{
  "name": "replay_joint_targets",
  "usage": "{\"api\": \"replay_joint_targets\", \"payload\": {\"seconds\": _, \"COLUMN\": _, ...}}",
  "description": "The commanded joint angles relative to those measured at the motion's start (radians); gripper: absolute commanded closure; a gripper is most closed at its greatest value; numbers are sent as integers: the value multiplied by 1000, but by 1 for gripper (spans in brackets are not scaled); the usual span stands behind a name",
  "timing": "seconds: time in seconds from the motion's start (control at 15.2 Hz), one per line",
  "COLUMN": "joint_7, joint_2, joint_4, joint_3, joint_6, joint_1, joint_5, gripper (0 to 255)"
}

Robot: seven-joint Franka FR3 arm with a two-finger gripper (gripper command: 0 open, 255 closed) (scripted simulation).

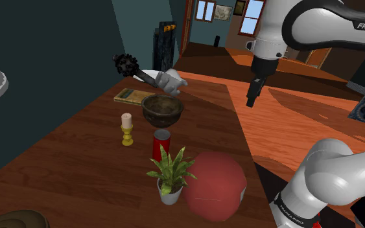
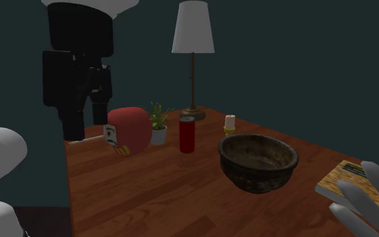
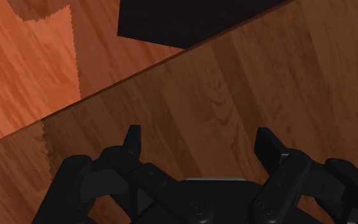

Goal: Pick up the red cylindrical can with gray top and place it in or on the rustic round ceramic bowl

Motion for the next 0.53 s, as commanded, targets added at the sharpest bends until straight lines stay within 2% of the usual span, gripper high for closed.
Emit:
{"api": "replay_joint_targets", "payload": {"seconds": 0.0, "joint_7": 0, "joint_2": 0, "joint_4": 0, "joint_3": 0, "joint_6": 0, "joint_1": 0, "joint_5": 0, "gripper": 0}}
{"api": "replay_joint_targets", "payload": {"seconds": 0.46, "joint_7": 140, "joint_2": 119, "joint_4": 18, "joint_3": 114, "joint_6": 99, "joint_1": 49, "joint_5": 120, "gripper": 0}}
